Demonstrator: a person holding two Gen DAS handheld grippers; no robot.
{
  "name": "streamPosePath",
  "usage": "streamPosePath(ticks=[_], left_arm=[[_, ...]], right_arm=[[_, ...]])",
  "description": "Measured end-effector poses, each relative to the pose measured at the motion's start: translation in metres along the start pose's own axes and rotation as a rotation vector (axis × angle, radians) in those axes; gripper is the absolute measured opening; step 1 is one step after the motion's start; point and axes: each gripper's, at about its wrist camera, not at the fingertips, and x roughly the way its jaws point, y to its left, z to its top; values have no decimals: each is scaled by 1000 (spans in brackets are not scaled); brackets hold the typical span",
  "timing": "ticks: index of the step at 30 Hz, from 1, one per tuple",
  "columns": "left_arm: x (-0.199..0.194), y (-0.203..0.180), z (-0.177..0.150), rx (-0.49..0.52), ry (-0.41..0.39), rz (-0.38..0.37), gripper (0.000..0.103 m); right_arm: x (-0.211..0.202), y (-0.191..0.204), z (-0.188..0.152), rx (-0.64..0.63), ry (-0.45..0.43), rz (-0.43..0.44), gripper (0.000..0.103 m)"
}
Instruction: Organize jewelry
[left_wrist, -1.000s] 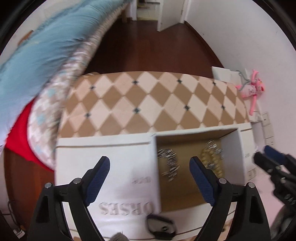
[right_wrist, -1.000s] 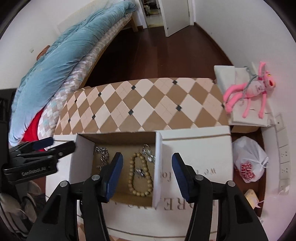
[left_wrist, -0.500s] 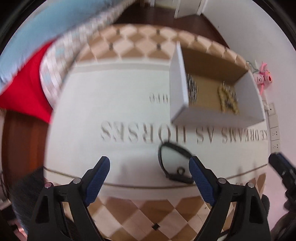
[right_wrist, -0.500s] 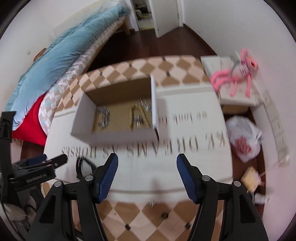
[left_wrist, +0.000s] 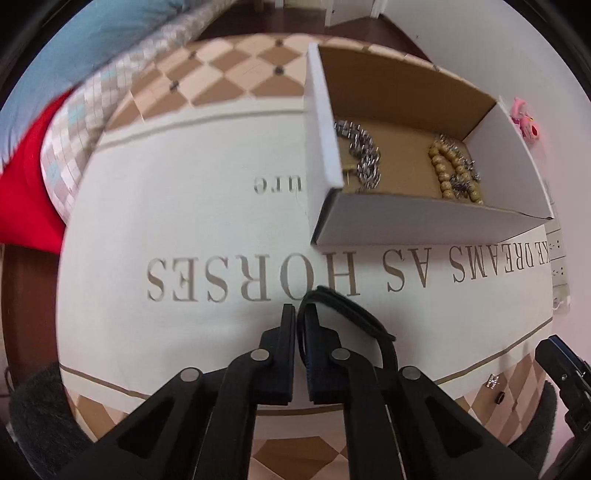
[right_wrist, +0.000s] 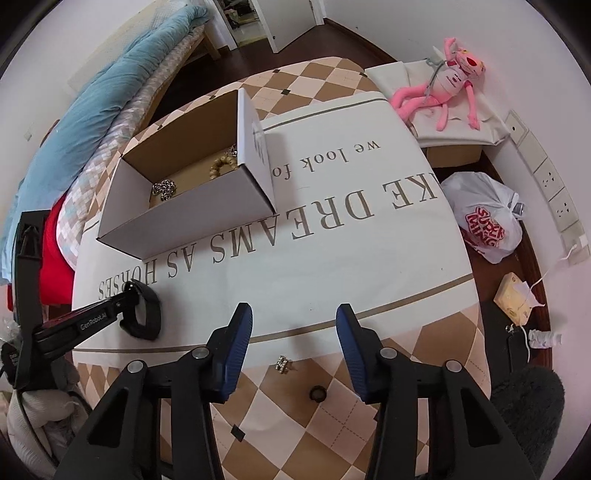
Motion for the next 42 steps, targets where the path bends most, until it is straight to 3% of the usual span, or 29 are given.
streamPosePath(ticks=[9,12,20,22,23,24,25,26,31,36,42], left_arm=[[-55,5,-29,14,-85,-20,1],[-57,9,-43,-5,-76,-40,2],[-37,-1,-69,-24,-21,45,11],[-31,1,-73,-31,-11,68,35],[-29,2,-75,-35,-10,76,67],[-28,4,-76,-37,-14,89,86],[-27,4,-77,-37,-20,98,87],[-27,5,-78,-36,-21,99,87],[-26,1,-77,-39,-9,82,87],[-21,-6,-59,-110,33,-5,87],[9,-17,-38,-140,75,13,85]], right_arm=[[3,-8,-22,13,44,15,50],[3,-9,-33,15,54,-15,50],[16,-11,-62,-13,71,-85,49],[17,-5,-67,-51,43,-104,45],[18,-3,-69,-70,30,-119,36],[19,0,-71,-93,17,-130,30],[19,4,-73,-117,5,-145,18],[20,6,-75,-134,-1,-154,13],[19,12,-78,-155,-20,-139,12],[8,7,-64,-120,-49,-119,12],[12,-1,-45,-79,-56,-114,13]])
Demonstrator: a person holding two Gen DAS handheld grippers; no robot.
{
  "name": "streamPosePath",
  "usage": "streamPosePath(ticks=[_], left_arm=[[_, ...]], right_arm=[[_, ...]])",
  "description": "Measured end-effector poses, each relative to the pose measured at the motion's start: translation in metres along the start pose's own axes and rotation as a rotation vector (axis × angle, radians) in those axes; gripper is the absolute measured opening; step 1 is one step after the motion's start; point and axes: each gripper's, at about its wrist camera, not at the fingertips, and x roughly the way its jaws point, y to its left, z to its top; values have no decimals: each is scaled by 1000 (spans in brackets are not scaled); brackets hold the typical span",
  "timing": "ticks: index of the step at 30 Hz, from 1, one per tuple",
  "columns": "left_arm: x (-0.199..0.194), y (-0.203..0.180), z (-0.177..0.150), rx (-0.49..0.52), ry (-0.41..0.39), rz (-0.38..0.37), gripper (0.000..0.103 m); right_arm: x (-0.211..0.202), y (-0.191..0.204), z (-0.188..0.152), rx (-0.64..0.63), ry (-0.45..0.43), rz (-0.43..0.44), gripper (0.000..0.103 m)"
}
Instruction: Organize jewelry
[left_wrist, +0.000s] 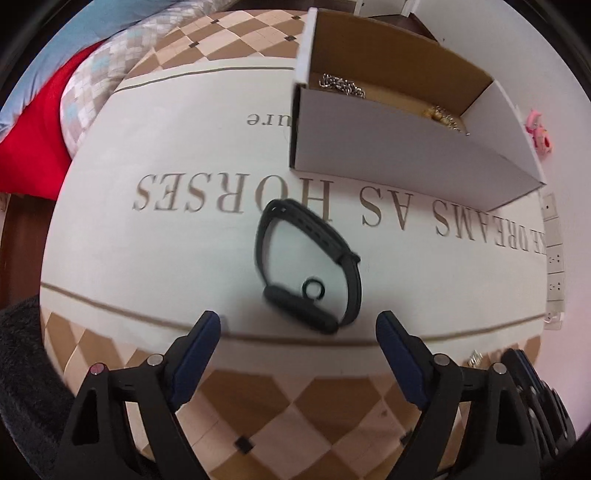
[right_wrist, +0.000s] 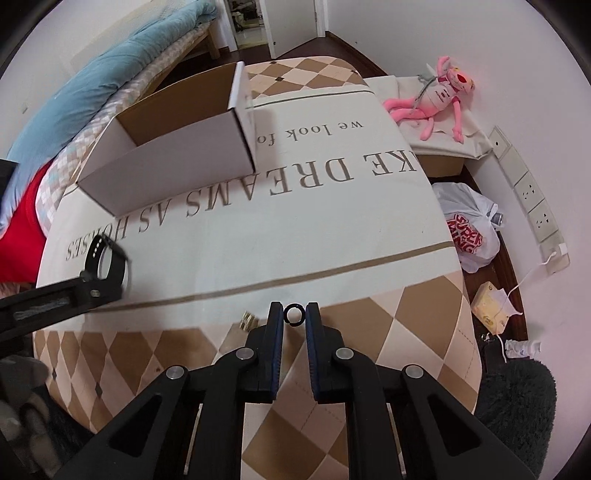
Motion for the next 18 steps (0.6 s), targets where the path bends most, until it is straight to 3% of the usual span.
streamPosePath(ticks=[2,4,5,13,18], left_arm=[[2,-3,2,15,-25,16,81],[-1,-5,3,40,-65,40,63],[-3,-6,4,57,-86,34,47],[-13,-6,0,113,-117,32,41],[-51,-6,-3,144,-168,-29,41]], right_arm=[[2,-2,3,10,4,2,13],[3,-4,5,22,7,8,13],[3,-6,6,25,7,9,13],[-4,-9,13,50,-2,53,13],[-21,-7,20,80,-14,134,13]])
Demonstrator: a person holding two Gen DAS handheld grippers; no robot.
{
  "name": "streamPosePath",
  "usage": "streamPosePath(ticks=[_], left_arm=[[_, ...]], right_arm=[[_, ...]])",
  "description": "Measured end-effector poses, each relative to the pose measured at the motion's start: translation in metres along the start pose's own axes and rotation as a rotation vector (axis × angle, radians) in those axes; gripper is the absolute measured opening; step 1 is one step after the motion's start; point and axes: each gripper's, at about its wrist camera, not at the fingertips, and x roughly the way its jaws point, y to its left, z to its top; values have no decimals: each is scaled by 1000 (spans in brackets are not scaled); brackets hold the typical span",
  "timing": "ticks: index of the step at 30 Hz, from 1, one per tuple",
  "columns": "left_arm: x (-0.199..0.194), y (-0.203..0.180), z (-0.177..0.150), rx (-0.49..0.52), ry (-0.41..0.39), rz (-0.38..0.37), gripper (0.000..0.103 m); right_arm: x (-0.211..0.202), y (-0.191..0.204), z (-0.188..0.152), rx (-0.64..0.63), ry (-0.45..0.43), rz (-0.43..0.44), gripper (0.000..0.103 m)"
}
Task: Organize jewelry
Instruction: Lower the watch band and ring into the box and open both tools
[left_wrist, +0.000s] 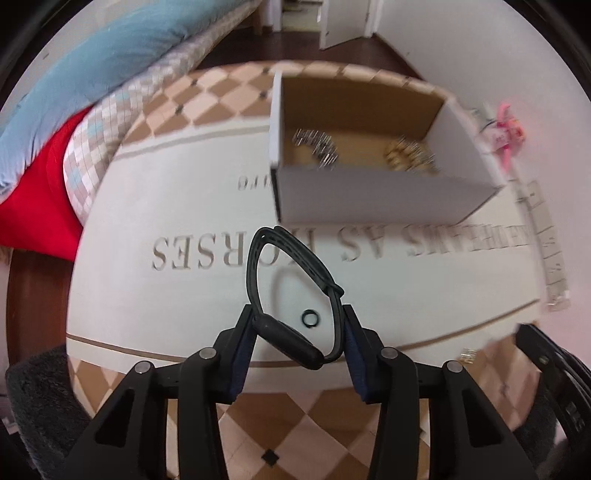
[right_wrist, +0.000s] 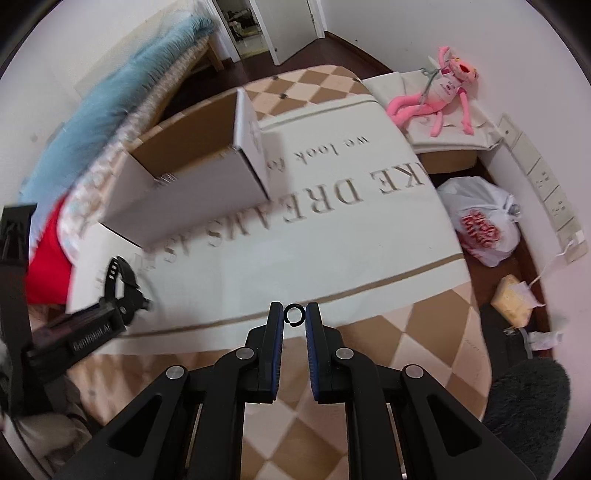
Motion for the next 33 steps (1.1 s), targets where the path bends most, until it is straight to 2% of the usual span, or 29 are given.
streamPosePath(ticks=[2,6,8,11,16,20,22,23,24,26,28,30,33], left_arm=[[-21,-1,8,0,-29,-41,41],[-58,-1,43,-8,-95,-140,41],[-64,2,68,-16,-116,-183,41],[-57,5,104,-6,-117,-197,41],[-24,11,149,-5,-48,-209,45],[-5,14,164,-40,18,-219,47],[-1,15,170,-38,23,-198,62],[0,16,172,-40,20,-195,75],[-1,17,174,-40,15,-187,83],[-4,19,174,-42,9,-184,84],[-7,24,176,-48,1,-164,86],[-10,29,175,-50,-16,-132,93],[-15,34,168,-44,-42,-80,97]], right_arm=[[-9,3,6,8,-10,41,13],[-26,15,31,22,-37,129,13],[-32,22,50,22,-52,175,13],[-31,35,85,1,-66,228,13],[-5,57,137,-48,-30,248,13],[22,68,164,-71,44,245,13],[38,70,172,-72,103,234,14],[43,70,175,-74,126,230,15],[47,71,178,-77,142,230,17],[48,69,182,-78,139,213,35],[46,67,183,-78,128,198,36],[42,66,184,-85,113,180,37],[35,67,182,-117,83,112,52]])
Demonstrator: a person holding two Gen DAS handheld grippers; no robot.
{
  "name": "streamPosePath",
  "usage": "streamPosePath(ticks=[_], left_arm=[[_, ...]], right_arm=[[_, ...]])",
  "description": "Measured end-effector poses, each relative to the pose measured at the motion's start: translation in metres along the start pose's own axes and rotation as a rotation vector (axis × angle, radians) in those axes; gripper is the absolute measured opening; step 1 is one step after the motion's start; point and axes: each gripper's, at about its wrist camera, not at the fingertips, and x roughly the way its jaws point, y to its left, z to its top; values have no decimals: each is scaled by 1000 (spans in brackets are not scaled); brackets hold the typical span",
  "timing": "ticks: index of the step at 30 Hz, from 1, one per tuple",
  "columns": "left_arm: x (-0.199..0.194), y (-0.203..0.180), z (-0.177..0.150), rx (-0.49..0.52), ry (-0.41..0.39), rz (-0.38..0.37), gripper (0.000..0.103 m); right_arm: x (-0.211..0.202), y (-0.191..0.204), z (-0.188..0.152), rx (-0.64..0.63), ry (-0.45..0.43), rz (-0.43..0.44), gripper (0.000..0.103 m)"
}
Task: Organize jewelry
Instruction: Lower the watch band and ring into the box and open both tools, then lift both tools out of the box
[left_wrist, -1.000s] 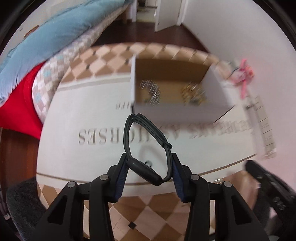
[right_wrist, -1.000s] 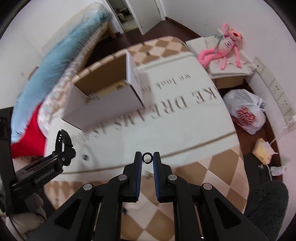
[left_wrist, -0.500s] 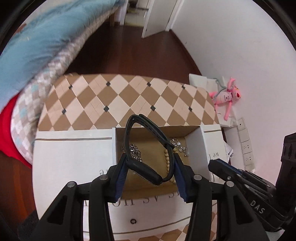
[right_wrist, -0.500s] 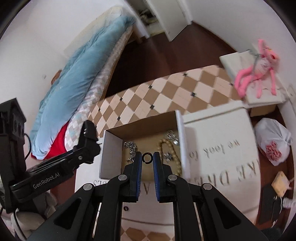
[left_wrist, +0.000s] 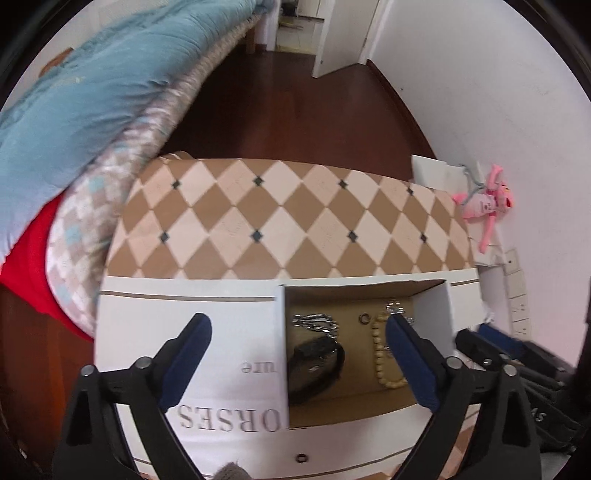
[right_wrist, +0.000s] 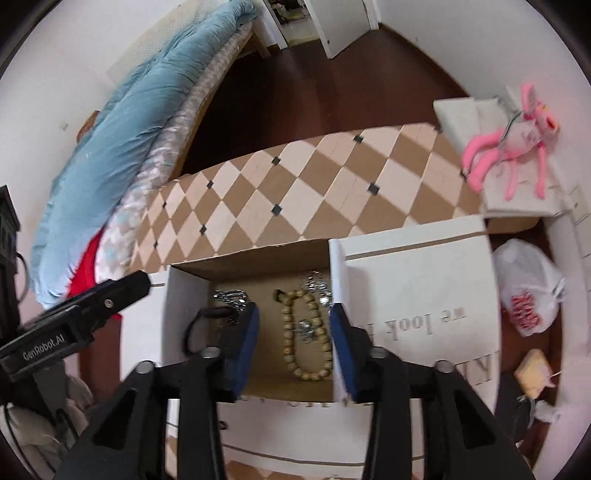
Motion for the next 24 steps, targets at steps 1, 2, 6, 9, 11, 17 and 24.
streamPosePath(ticks=[1,2,6,9,11,17,24], left_arm=[[-1,2,-3,2,-8,19,97],[-1,4,-7,5,-14,40,97],[2,10,-26,17,-27,115,97],[8,9,-39,39,-25,166,98],[11,10,-47,45,-18,181,98],[14,9,-62,29,-1,179,98],[-9,1,-67,16,-50,175,98]], right_arm=[[-2,1,-1,-10,-8,-26,61],[-4,2,-3,-27,-19,-60,71],[-3,7,-12,-92,-30,-192,97],[2,7,-20,-115,-25,-238,101],[6,9,-25,-128,-19,-257,101],[14,14,-35,-142,-16,-287,103],[2,19,-42,-137,-42,-297,103]])
